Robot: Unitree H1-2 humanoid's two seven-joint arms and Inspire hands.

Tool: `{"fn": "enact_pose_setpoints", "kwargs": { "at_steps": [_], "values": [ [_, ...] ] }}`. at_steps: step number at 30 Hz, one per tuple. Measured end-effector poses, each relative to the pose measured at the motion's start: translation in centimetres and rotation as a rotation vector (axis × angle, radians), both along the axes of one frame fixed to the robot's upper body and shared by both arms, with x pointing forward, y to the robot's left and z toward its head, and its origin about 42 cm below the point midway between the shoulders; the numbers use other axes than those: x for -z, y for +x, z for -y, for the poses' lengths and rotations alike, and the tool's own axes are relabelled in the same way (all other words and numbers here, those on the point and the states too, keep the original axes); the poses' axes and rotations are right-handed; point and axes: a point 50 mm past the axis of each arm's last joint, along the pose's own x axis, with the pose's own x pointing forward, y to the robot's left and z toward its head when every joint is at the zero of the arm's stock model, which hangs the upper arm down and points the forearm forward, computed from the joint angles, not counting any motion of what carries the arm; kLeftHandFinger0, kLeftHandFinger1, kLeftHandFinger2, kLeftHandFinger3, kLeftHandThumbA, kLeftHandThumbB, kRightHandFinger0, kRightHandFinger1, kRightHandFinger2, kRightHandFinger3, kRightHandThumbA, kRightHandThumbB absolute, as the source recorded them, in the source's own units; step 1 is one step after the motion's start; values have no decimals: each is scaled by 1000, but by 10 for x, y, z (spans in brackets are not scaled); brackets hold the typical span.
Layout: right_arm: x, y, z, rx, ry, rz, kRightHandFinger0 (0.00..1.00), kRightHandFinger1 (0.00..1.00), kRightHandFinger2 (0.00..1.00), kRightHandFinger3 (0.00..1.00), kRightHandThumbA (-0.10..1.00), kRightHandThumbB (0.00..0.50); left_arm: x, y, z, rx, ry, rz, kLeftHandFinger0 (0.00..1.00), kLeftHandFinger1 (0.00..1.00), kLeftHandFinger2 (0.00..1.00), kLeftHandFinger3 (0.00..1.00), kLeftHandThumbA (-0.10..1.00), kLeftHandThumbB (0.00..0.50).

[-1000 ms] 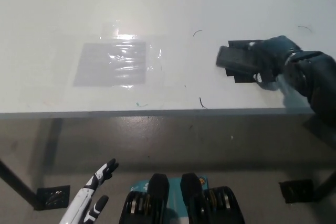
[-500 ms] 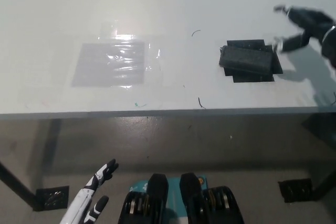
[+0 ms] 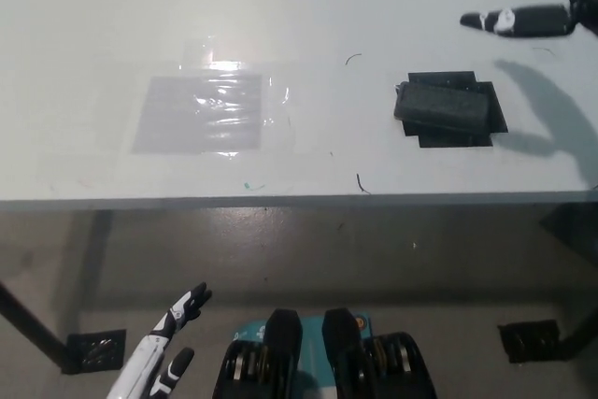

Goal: A whiteboard eraser is kept on the black marked spot on the table infront of the robot and the robot uses its right hand to swipe it back and forth on the table twice to clean it

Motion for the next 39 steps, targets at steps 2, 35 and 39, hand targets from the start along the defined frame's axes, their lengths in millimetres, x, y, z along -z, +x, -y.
{"fn": "enact_pose_setpoints", "kwargs": {
  "at_steps": [2,35,39],
  "values": [
    [29,-20,0,-17,31,-7,1000,1000,1000,1000,813,323,1,0,0,0,0,-2,1000,1000,1000,1000,1000,448],
    [320,-275,-91,18,437,-357,1000,1000,1000,1000,1000,233,31,11,8,-30,-33,-102,1000,1000,1000,1000,1000,436],
    [321,-274,-89,27,487,-326,1000,1000,1000,1000,1000,209,31,16,7,-38,-35,-102,1000,1000,1000,1000,1000,432]
  ]
}}
